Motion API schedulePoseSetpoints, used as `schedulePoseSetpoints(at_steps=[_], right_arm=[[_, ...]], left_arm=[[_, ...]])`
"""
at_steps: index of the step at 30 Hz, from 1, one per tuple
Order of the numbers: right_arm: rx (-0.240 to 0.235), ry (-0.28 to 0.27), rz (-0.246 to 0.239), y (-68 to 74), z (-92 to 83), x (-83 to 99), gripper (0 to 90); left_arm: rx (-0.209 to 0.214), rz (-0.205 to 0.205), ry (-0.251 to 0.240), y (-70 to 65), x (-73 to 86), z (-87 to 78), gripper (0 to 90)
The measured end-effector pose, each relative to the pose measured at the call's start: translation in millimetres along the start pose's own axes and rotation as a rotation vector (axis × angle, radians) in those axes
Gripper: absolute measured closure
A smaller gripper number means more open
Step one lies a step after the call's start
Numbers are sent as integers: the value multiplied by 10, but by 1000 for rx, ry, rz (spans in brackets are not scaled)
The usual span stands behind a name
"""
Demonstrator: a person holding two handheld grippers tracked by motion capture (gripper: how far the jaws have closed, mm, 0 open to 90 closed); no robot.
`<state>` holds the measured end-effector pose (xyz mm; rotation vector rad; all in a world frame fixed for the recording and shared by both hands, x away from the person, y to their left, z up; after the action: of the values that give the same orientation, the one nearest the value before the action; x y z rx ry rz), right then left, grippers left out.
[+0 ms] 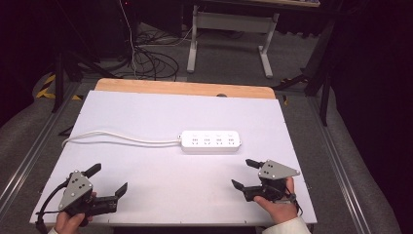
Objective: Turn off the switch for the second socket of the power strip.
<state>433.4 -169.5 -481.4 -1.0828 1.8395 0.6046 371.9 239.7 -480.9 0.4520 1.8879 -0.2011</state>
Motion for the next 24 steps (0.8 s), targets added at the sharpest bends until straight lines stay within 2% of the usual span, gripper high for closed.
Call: schedulePoseSetpoints(at_steps=[10, 15, 17, 19, 24], right_arm=[[-3, -3, -2, 2, 1, -9, 188], [-3, -2, -1, 2, -1, -15, 194], [-4, 2, 2, 7, 2, -11, 201], [-11, 1, -2, 13, 4, -16, 212], [-16, 4, -3, 21, 3, -33, 217]], left_arm=[[-17, 15, 2, -1, -4, -5, 12], [-12, 9, 0, -2, -11, -9, 11], [-14, 25, 6, 0, -9, -6, 8], [-4, 27, 14, -13, -10, 0, 16], [-10, 30, 16, -11, -16, 4, 25]])
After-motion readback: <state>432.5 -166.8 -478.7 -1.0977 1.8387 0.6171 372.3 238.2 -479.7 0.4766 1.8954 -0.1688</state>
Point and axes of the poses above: each handheld gripper's, and its own axes: z roughly forward along the jaws, x roughly out of its underside, y roughly to its left, the point moved 7 cm from there along z, roughly forward along the jaws, and after that the axes turned 7 degrees about -x, right-handed, at the moved point
